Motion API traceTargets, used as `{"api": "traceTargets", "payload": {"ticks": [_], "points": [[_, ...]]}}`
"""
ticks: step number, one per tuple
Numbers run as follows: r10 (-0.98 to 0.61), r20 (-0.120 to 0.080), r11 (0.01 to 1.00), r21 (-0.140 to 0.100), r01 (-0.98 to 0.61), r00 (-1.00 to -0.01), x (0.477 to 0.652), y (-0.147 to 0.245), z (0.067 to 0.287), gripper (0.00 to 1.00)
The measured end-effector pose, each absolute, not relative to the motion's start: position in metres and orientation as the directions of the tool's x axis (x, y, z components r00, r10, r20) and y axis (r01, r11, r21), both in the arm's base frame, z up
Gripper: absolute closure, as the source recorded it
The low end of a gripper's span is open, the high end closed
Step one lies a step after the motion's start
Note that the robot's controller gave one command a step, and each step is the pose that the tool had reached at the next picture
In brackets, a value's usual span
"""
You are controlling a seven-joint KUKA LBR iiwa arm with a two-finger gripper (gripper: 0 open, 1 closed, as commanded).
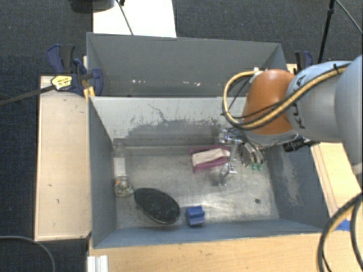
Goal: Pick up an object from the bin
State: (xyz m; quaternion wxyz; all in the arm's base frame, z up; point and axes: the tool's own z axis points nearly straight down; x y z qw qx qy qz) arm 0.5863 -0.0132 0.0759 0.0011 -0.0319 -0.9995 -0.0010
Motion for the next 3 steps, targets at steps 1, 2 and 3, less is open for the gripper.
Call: {"api": "traceTargets", "payload": {"ticks": [1, 2, 3], "points": [[-0.101, -0.001, 0.995, 0.002, -0.101, -0.995, 0.589, 0.044, 0.073, 0.0], [-0.101, -0.004, 0.995, 0.0, -0.101, -0.995, 0.59, 0.043, 0.075, 1.0], [-0.332, -0.008, 0.943, -0.001, -0.332, -0.943, 0.584, 0.07, 0.219, 1.0]]}}
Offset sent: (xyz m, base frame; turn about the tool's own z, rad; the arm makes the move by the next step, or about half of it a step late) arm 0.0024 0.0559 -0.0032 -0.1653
